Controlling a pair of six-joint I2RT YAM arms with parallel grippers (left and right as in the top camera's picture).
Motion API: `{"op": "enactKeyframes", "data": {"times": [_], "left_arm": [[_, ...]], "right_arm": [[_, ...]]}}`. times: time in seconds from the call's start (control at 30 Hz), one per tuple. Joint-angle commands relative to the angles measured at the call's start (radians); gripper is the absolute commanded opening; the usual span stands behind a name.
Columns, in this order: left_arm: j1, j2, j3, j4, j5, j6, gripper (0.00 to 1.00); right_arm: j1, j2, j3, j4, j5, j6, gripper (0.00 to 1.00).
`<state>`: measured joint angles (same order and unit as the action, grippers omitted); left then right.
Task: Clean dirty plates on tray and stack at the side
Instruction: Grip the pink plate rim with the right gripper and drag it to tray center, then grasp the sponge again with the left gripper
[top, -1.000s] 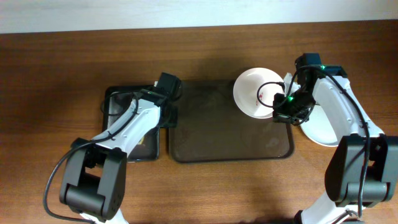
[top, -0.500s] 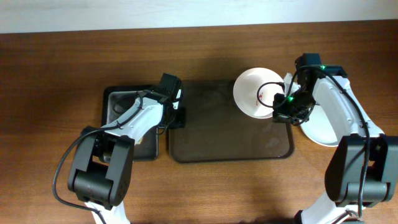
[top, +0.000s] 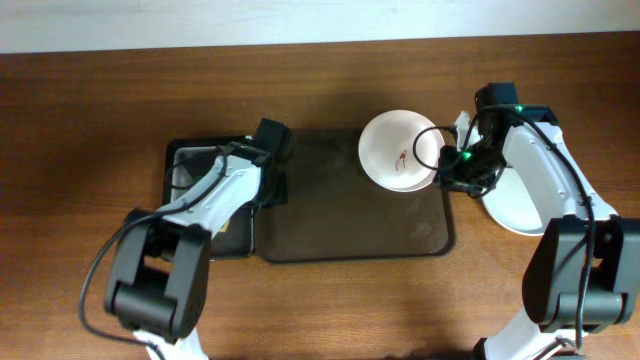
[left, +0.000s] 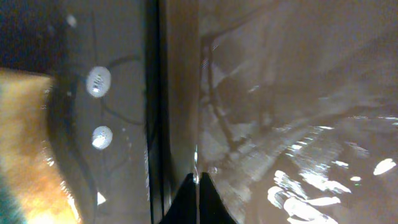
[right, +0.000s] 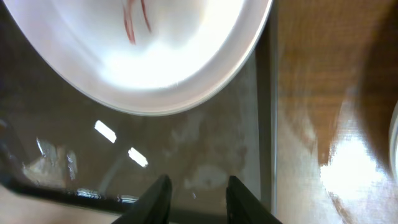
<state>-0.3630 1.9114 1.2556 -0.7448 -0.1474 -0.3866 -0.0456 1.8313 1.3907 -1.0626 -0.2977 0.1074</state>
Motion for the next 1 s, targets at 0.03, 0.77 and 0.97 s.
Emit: {"op": "enactKeyframes", "data": {"times": [0.03, 0.77, 0.97], "left_arm": [[0.008, -0.216, 0.052, -0.010, 0.045, -0.001, 0.58], [0.009, -0.256, 0.051, -0.103, 0.009, -0.002, 0.64], [0.009, -0.256, 0.051, -0.102, 0.009, -0.002, 0.64]], "right_arm": [[0.007, -0.025, -0.002, 0.184, -0.003, -0.030, 0.45], [0.008, 0.238, 0.084, 0.482, 0.167, -0.085, 0.04], [0.008, 0.157, 0.084, 0.278, -0.029, -0.085, 0.04]]}}
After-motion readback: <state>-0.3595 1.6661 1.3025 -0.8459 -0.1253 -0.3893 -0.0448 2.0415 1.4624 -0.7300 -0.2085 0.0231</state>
